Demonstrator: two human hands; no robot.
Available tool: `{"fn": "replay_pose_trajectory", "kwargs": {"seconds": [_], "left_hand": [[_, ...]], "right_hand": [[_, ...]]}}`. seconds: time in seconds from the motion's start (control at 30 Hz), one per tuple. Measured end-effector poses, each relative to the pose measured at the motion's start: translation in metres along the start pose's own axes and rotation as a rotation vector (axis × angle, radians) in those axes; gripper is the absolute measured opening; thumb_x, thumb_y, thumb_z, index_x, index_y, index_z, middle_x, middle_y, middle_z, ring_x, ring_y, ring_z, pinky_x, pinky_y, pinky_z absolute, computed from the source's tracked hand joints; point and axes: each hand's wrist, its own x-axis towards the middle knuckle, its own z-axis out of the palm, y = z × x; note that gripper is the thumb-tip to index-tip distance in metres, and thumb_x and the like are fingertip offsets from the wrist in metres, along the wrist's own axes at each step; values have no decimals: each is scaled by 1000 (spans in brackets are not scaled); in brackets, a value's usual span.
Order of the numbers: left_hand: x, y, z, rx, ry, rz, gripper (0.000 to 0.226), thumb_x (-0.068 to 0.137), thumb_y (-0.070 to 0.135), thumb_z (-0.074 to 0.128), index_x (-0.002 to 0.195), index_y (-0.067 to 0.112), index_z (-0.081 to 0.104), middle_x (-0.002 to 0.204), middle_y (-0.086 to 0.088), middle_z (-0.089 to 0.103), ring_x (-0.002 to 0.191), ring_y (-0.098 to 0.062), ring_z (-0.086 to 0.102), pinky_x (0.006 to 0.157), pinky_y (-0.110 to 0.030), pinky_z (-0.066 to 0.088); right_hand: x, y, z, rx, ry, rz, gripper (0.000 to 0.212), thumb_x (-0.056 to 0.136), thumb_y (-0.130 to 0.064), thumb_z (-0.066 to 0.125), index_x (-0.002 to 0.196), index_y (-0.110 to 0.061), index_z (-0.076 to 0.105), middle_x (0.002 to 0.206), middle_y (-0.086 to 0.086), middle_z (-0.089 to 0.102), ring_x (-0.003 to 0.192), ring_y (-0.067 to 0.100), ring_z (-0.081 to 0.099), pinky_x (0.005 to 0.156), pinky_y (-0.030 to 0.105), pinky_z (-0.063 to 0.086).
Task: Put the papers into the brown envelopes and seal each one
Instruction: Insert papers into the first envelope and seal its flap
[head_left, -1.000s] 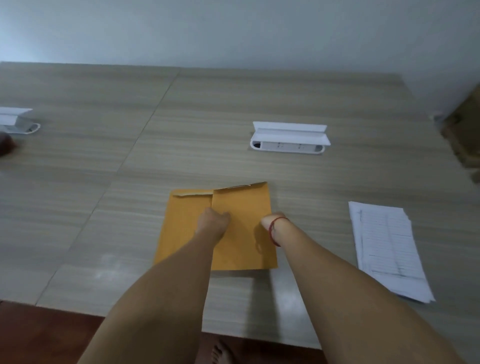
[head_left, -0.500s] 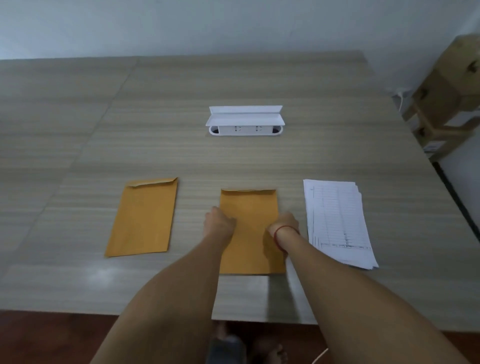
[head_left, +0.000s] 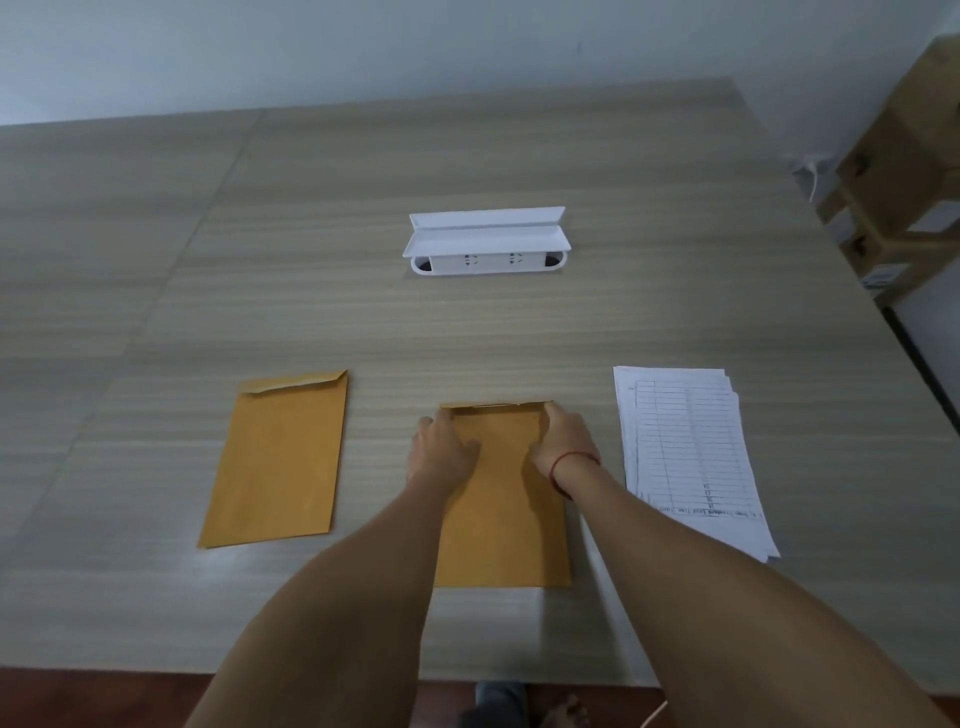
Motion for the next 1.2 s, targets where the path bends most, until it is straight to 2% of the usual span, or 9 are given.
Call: {"fn": "replay_pose_trajectory", "kwargs": {"seconds": [0.17, 0.37, 0.73, 0.77, 0.83, 0.93, 1.0, 1.1, 1.2], "left_hand": [[18, 4, -5, 4, -29, 30, 67, 86, 33, 62, 144, 20, 31, 134, -14, 44, 123, -33, 47, 101, -44, 44], [47, 10, -11, 63, -68, 46, 73, 83, 42, 64, 144, 20, 31, 131, -15, 46, 124, -34, 46, 102, -46, 43], [68, 27, -21, 84, -76, 27, 68, 87, 38, 63, 143, 16, 32, 138, -14, 41, 129, -33, 41, 104, -45, 41], [65, 30, -21, 90, -75, 25, 65, 87, 37, 63, 141, 14, 35, 138, -13, 42, 129, -33, 41, 104, -45, 41], [57, 39, -21, 95, -69, 34, 59, 87, 36, 63, 136, 11, 42, 136, -13, 43, 128, -31, 43, 103, -43, 41], [41, 58, -16, 66, -64, 70, 50, 88, 33, 62, 130, 9, 50, 135, -12, 45, 126, -30, 45, 102, -40, 41], [28, 73, -7, 36, -82, 106, 44, 89, 30, 61, 126, 9, 53, 134, -13, 48, 125, -30, 47, 102, -39, 42], [7, 97, 14, 4, -111, 160, 40, 89, 28, 60, 123, 8, 55, 131, -13, 51, 123, -30, 49, 102, -38, 43], [-15, 118, 41, -22, -142, 216, 37, 88, 27, 61, 119, 8, 58, 128, -13, 52, 118, -29, 52, 99, -37, 45]], "right_hand": [[21, -3, -3, -73, -14, -18, 72, 95, -12, 48, 153, -32, 11, 144, 13, 35, 124, 30, 48, 95, 38, 47], [46, -11, -5, -151, -47, 4, 68, 96, -22, 48, 153, -31, 11, 148, 15, 26, 131, 33, 40, 102, 41, 43], [64, -29, -16, -175, -37, 1, 67, 96, -23, 49, 153, -28, 13, 146, 15, 30, 130, 33, 41, 103, 42, 40], [61, -28, -18, -177, -25, -6, 65, 96, -22, 48, 153, -27, 16, 144, 15, 31, 128, 33, 43, 102, 41, 42], [52, -23, -25, -175, 10, -11, 53, 95, -17, 49, 145, -20, 33, 138, 15, 38, 120, 31, 49, 98, 40, 46], [38, -9, -43, -187, 52, -12, 28, 89, -6, 52, 116, -10, 55, 127, 13, 48, 107, 30, 57, 89, 38, 52], [27, 7, -57, -181, 86, -3, 22, 87, -2, 52, 107, -9, 56, 125, 15, 51, 109, 32, 56, 88, 39, 52], [12, 42, -79, -160, 137, 67, 36, 89, -4, 51, 124, -9, 53, 133, 15, 48, 120, 32, 51, 97, 40, 46], [-5, 83, -95, -128, 181, 183, 23, 90, -14, 53, 113, -13, 56, 129, 13, 53, 110, 29, 55, 96, 37, 44]]}}
